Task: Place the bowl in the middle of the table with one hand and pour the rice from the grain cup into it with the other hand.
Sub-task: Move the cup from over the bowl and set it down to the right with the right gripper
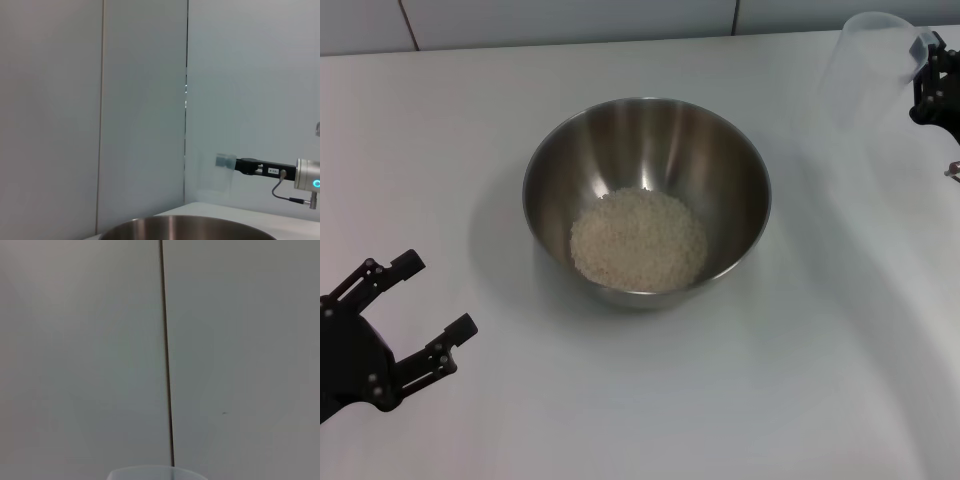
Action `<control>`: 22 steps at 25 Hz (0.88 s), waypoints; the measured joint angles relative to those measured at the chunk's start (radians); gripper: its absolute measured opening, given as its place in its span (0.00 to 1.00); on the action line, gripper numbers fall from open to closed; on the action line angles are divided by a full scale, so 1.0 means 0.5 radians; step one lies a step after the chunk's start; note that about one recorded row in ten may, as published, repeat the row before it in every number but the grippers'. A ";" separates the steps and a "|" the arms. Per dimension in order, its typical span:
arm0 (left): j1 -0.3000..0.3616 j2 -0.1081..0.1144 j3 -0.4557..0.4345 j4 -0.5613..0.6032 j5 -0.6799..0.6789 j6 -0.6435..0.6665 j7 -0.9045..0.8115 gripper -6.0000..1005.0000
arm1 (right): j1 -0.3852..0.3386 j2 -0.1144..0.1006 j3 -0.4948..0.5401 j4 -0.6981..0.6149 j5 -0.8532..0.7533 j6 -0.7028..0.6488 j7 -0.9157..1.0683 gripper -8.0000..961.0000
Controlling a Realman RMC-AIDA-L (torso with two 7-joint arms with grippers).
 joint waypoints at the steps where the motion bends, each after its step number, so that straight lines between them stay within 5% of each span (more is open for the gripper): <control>1: 0.000 0.000 0.000 0.000 0.000 0.000 0.000 0.87 | 0.000 0.000 -0.003 0.000 0.000 0.000 0.000 0.07; 22: -0.006 0.000 0.008 -0.003 0.001 0.018 -0.001 0.87 | 0.079 0.008 -0.006 0.235 -0.004 0.223 -0.222 0.09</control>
